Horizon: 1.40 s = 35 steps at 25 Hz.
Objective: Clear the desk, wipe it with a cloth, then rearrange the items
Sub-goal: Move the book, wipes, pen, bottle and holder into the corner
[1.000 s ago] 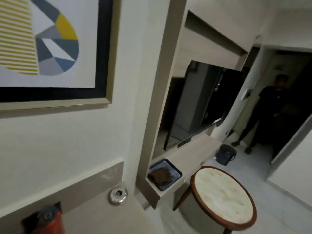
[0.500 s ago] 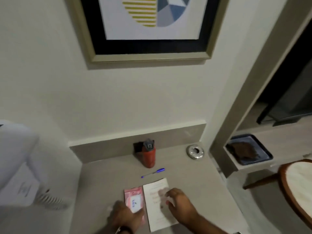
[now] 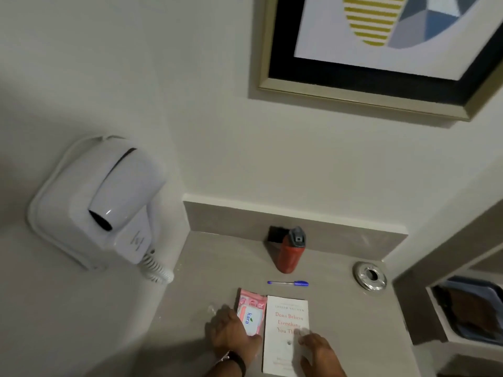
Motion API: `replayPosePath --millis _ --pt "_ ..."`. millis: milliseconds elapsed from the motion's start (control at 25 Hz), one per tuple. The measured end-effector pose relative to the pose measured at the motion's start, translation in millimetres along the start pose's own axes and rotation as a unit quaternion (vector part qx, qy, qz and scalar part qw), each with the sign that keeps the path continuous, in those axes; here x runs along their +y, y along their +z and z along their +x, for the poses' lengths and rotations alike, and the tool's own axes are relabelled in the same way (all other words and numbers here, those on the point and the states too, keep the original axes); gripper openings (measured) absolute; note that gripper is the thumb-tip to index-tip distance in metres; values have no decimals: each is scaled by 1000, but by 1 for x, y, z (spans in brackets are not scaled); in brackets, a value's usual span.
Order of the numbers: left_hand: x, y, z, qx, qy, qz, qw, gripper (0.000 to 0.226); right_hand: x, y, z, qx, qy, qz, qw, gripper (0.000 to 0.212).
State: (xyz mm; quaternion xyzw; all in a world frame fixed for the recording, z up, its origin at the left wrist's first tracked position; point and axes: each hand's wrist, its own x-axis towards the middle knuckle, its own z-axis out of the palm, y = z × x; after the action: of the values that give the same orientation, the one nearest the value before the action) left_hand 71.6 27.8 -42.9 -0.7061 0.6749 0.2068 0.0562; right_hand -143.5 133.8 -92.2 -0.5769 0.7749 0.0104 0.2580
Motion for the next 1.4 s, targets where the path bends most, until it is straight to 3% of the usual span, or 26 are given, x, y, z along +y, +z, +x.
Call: replayPosePath --millis 40,160,280,320,400,520,600,680,760,840,1200,1400 --pt "-1 0 0 1 0 -3 1000 115 0 2 3 11 23 20 999 24" --pt "-7 -7 6 4 -7 -15 1000 108 -6 0 10 17 74 124 989 24" --pt "-28 -30 22 35 -26 -29 999 80 -13 -2 16 83 112 152 978 13" --pt "-38 -40 30 42 -28 -41 998 72 -17 3 12 34 125 207 970 15" --pt "-58 -62 47 55 -38 -58 996 67 -27 12 8 72 196 248 946 32" --pt "-80 -86 70 80 -45 -43 995 73 -23 21 19 104 214 288 928 41" --pt "-90 -93 80 70 -44 -39 996 70 -15 15 9 51 142 262 953 34" --pt "-95 -95 88 65 -43 -38 996 66 -3 8 -4 28 66 233 970 52" --pt "-97 -94 93 66 -38 -42 996 69 2 11 -6 81 10 112 990 62" --pt "-97 -92 97 66 -30 -51 996 73 -7 12 -10 125 -43 85 988 63" --pt "-106 -82 117 48 -11 -32 998 70 -7 10 -15 107 -1 87 990 39" --pt "-103 -83 117 61 -29 -14 998 64 -12 14 -17 136 62 136 979 26"
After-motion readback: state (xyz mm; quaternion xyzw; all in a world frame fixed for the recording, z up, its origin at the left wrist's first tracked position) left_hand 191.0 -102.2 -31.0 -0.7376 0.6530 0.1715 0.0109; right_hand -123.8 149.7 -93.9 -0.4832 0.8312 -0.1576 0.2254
